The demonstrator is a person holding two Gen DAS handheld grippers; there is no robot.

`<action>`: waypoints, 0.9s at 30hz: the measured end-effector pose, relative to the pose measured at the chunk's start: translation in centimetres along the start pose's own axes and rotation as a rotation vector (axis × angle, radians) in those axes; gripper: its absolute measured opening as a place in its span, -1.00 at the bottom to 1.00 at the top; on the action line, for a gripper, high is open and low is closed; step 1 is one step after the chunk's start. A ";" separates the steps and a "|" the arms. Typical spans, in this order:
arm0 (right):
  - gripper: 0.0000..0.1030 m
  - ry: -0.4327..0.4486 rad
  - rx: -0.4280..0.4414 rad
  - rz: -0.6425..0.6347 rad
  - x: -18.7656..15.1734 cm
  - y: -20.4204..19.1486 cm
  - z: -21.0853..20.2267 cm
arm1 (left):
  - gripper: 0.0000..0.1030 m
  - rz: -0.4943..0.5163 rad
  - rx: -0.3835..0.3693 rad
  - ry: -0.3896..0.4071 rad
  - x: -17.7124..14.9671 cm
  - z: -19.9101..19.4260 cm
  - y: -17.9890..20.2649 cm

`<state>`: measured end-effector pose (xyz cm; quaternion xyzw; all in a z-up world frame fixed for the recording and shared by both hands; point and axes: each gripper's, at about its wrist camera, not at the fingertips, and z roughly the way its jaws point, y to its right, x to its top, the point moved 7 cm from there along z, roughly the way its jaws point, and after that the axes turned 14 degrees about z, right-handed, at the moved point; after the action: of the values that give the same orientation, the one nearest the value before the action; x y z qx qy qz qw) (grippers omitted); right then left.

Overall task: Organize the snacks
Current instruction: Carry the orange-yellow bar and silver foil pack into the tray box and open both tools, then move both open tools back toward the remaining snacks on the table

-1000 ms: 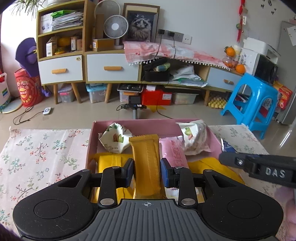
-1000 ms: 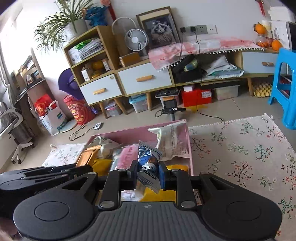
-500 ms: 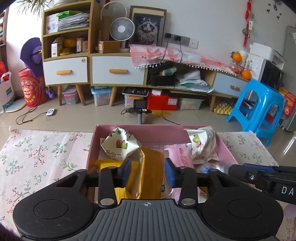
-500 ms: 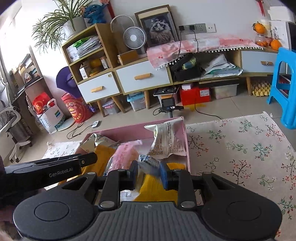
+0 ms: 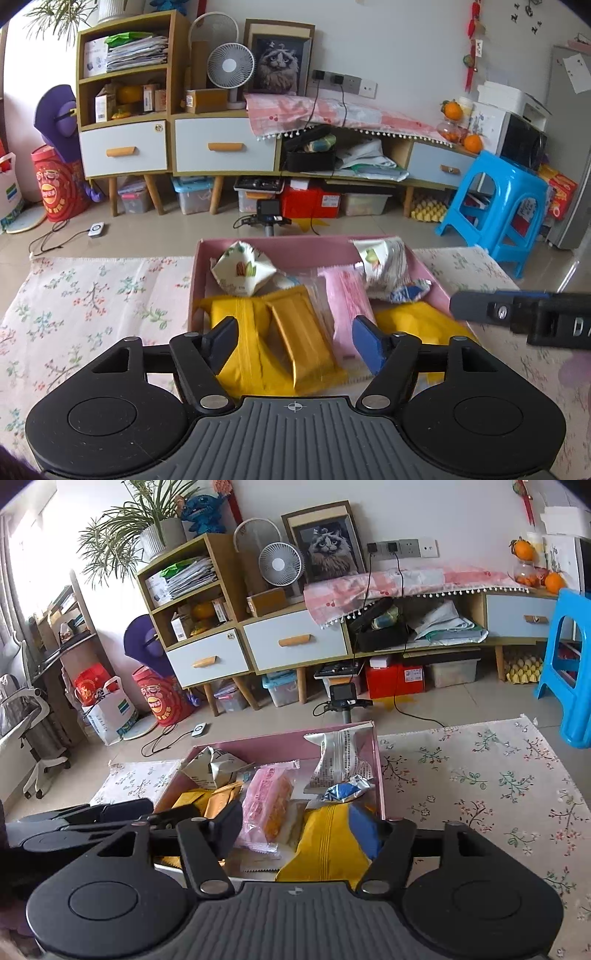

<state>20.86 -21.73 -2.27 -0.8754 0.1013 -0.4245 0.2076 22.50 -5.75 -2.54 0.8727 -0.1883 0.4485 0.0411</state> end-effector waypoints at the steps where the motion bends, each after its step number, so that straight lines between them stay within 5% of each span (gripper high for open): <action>1: 0.21 0.003 -0.002 -0.003 -0.1 -0.1 -0.3 | 0.39 0.004 -0.003 -0.002 -0.3 -0.4 -0.1; 10: 0.49 0.002 -0.022 -0.060 -1.4 -0.8 -2.1 | 0.55 0.003 -0.019 -0.038 -3.1 -3.2 -0.5; 27: 0.67 -0.001 -0.077 -0.175 -6.0 -0.4 -4.1 | 0.82 0.159 -0.056 -0.023 -8.1 -7.7 1.0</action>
<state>13.94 -20.40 -4.05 -0.8884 0.0406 -0.4366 0.1362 11.96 -2.44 -4.49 0.8587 -0.2698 0.4348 0.0276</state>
